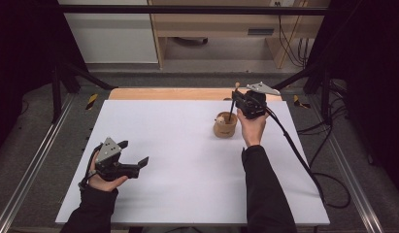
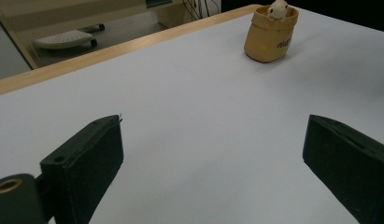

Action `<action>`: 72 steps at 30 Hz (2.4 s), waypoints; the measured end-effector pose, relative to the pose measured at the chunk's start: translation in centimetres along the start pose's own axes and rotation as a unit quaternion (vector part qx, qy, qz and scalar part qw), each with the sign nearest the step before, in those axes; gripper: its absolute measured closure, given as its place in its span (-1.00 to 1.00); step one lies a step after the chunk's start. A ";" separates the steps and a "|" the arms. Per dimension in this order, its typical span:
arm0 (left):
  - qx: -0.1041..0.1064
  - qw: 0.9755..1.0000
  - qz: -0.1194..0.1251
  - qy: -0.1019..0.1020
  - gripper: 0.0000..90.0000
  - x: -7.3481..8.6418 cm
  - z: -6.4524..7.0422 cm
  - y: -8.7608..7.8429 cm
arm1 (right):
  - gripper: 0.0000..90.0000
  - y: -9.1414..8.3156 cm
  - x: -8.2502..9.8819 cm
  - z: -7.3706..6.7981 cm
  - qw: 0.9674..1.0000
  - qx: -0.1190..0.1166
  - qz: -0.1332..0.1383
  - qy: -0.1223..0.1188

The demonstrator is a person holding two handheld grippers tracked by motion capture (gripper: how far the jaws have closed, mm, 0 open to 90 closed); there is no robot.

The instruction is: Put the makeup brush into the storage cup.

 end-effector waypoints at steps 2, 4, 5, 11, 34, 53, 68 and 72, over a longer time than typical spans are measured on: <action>-0.001 1.000 0.000 -0.001 -0.90 0.0 0.0 0.0 | 0.86 0.1 0.1 0.0 1.000 0.001 -0.001 0.000; 0.000 1.000 0.001 -0.003 -0.90 0.0 0.0 -0.1 | 0.85 0.3 0.4 0.1 1.000 0.001 -0.007 -0.002; -0.001 1.000 0.002 -0.002 -0.90 -0.1 0.0 -0.1 | 0.85 0.4 0.5 0.1 1.000 0.001 -0.009 -0.002; 0.000 1.000 0.002 -0.002 -0.90 -0.1 0.0 -0.1 | 0.86 0.8 1.5 0.2 1.000 0.000 -0.019 0.002; 0.000 1.000 0.003 -0.001 -0.89 -0.1 0.1 0.0 | 0.85 2.0 4.8 1.0 0.998 0.003 -0.061 0.019; 0.001 1.000 0.002 -0.001 -0.89 -0.1 0.3 0.0 | 0.22 -1.1 4.6 0.1 0.998 -0.025 -0.057 0.011; 0.005 1.000 0.003 -0.009 -0.90 -0.1 0.5 0.1 | -0.79 -6.6 4.9 -2.7 0.995 -0.085 -0.043 -0.021; 0.005 1.000 0.004 -0.010 -0.90 -0.1 0.4 0.1 | -0.80 -7.7 5.4 -2.9 0.995 -0.093 -0.042 -0.022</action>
Point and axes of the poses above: each handheld gripper's, and its own axes: y roughly forward along the jaws, x roughly out of its underside, z roughly to its right, the point moved 8 cm from there along y, roughly forward along the jaws, and after that the axes turned 5 degrees about -x, right-handed, at the moved point
